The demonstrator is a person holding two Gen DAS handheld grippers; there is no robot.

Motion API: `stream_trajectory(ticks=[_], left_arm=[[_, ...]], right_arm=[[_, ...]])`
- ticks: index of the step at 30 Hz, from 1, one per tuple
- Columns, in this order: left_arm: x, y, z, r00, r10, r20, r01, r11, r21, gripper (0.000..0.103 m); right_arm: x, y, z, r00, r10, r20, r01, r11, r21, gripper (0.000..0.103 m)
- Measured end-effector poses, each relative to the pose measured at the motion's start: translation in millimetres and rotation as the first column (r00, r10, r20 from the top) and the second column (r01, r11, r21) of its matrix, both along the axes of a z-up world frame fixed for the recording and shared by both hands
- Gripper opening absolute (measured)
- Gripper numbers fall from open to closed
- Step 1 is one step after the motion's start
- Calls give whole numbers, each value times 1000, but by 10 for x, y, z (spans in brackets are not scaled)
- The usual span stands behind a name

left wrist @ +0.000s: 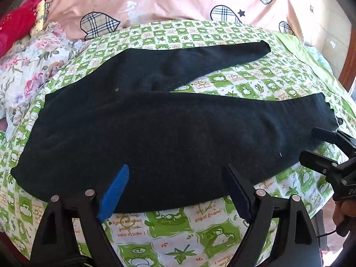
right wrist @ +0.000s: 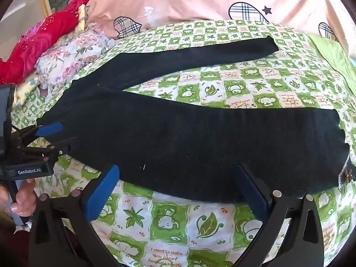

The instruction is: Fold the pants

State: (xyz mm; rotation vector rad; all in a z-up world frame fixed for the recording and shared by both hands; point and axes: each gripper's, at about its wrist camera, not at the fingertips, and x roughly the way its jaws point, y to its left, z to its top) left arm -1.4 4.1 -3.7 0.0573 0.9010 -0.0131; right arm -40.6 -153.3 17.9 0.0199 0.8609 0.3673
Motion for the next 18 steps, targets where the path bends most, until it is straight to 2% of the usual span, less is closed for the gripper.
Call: stream_trajectory(ticks=[2,6,8,18], left_arm=[[5,-5,3,1000,-2,-1,2,1000,-3,86],[-2,-11,7,1000,-4,4,4,1000,3,86],[-13,-6,10,1000,-4,8,4,1000,2,86],[-25,47,16,1000,8,9,-8,1000,-4,86]], right_arm=[[77,-52,-4,1000,0,-23,0,1000,4,103],[209,-189,34,1000,17,-11,-17,1000,16,103],[-15,38,28,1000,-1,31,2,1000,-16,103],[-16,103,22,1000,17,14,-17,1000,-1,103]])
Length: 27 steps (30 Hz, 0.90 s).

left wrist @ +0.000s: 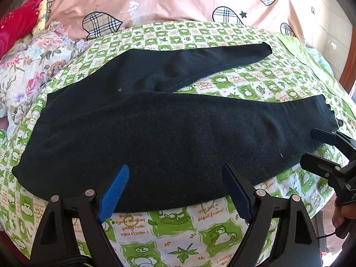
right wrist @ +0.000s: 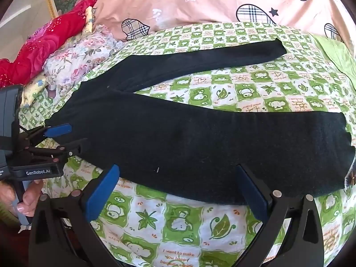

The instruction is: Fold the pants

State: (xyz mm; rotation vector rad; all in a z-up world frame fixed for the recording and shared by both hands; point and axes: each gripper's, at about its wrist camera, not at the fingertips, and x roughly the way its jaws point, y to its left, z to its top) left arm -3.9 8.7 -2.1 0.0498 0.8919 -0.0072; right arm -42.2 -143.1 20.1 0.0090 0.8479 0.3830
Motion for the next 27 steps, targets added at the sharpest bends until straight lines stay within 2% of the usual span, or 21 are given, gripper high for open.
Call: stream_trajectory(ticks=[27], left_arm=[[-12,30,27,1000,3,4,-3,1000,-4,86]], right_arm=[[-2,5,14,1000,9,-3,-9,1000,30,103]])
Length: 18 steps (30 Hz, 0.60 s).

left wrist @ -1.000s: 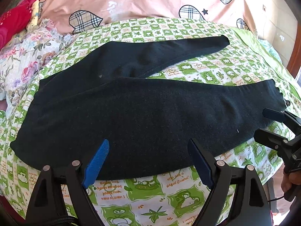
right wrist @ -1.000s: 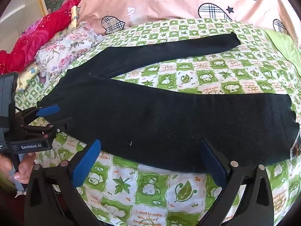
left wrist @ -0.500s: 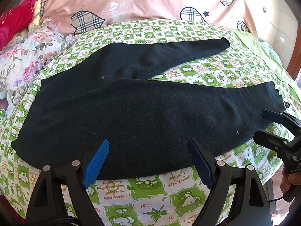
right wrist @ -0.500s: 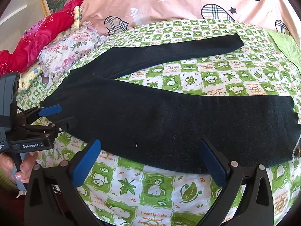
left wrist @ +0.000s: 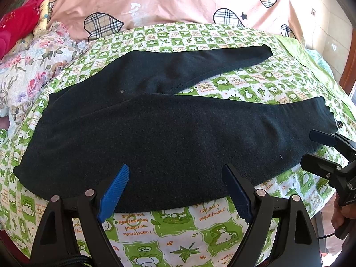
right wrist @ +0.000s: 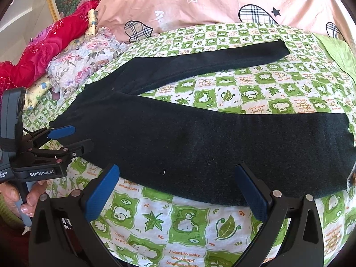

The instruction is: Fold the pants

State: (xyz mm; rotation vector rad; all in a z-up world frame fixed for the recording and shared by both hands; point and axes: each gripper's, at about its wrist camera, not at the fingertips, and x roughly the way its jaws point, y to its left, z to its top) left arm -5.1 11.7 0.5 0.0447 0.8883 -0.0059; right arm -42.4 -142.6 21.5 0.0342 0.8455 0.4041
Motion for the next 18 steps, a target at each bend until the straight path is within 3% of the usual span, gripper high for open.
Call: stream_trajectory(ticks=[18], left_arm=[[118,81,30,1000,10,-14,-10,1000,-4,86]], right_arm=[[91,-51,79,1000,11,0,-11,999,36,103]])
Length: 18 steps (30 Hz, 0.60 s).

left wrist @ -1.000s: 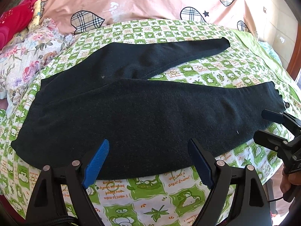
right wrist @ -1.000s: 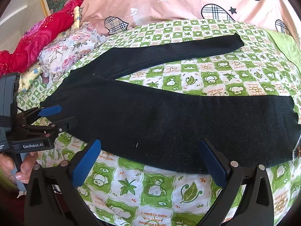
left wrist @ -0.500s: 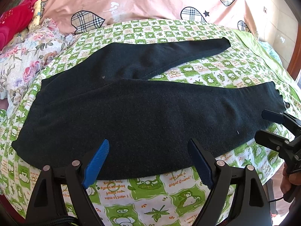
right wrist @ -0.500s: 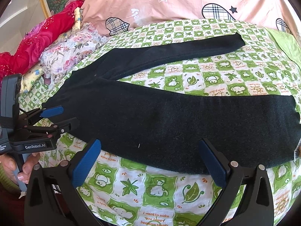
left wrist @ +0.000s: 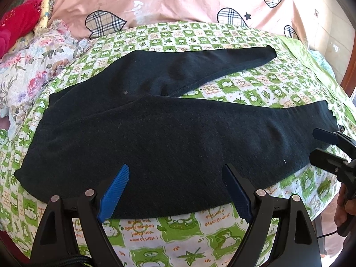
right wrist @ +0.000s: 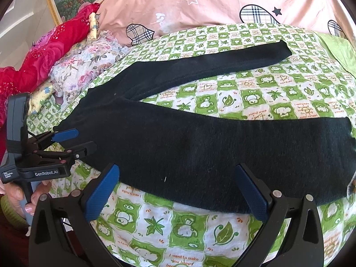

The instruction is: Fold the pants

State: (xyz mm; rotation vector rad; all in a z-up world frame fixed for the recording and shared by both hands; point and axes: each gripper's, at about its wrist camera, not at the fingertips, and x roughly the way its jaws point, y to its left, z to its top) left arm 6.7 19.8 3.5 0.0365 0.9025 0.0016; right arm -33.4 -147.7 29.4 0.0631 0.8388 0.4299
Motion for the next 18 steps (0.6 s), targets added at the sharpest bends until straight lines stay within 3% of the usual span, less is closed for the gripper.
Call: stream_trajectory(ticks=[9,18], left_arm=[[367,50,97,1000,-8,3,8,1000,19,86],[981,62,257,999,-44,2,44,999,30,86]], right_arm=[[323,-125,164,1000,2,8,-2,1000,3,103],[1043,-326,404,1000,24,-6,-25,999,-40,103]])
